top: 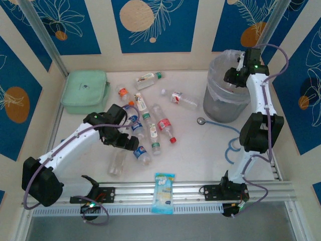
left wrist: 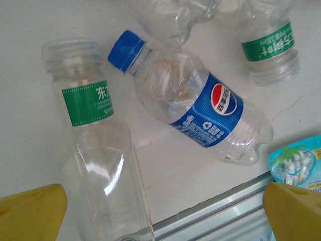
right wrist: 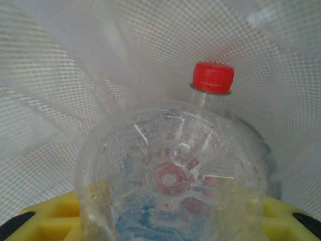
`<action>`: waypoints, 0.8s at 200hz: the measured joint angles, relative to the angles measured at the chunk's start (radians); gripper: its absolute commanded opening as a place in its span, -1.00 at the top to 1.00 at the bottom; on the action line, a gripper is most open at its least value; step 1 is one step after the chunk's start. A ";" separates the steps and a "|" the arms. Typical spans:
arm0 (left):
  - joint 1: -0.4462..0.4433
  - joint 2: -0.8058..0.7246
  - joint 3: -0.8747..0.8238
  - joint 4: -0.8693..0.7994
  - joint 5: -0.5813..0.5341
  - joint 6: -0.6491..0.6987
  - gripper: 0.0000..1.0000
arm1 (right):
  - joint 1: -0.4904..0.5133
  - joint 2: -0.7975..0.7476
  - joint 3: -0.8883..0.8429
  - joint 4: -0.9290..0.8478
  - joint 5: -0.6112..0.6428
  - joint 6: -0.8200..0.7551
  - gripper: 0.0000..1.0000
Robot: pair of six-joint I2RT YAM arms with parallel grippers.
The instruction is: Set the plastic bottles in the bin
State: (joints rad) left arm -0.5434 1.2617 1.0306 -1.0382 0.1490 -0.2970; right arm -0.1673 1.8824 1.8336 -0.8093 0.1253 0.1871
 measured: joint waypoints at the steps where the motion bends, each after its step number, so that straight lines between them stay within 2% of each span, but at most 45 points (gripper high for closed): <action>1: 0.000 0.000 -0.002 0.000 0.000 -0.002 -0.99 | 0.000 0.002 -0.001 0.000 0.000 0.000 0.87; 23: 0.000 -0.004 -0.046 -0.011 -0.001 -0.053 -0.99 | -0.014 0.033 -0.016 0.031 -0.030 0.012 0.68; 42: 0.000 -0.010 -0.079 -0.023 -0.001 -0.093 -0.99 | -0.025 0.032 -0.028 0.042 -0.051 0.024 0.44; 72: 0.000 -0.051 -0.110 -0.039 0.003 -0.145 -0.99 | -0.037 0.031 -0.035 0.055 -0.069 0.041 -0.24; 97: 0.000 -0.065 -0.119 -0.057 0.014 -0.169 -0.99 | -0.041 0.031 -0.035 0.037 -0.078 0.057 -0.60; 126: 0.000 -0.065 -0.121 -0.089 0.010 -0.177 -0.99 | -0.042 0.021 -0.033 -0.024 -0.078 0.056 -0.78; 160: 0.000 -0.060 -0.134 -0.104 -0.005 -0.177 -0.99 | -0.047 -0.037 0.018 -0.086 -0.085 0.056 -0.81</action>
State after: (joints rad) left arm -0.5438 1.2018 0.8967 -1.1423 0.1440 -0.4740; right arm -0.2138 1.8458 1.8511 -0.8955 0.0406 0.2428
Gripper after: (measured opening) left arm 0.996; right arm 0.904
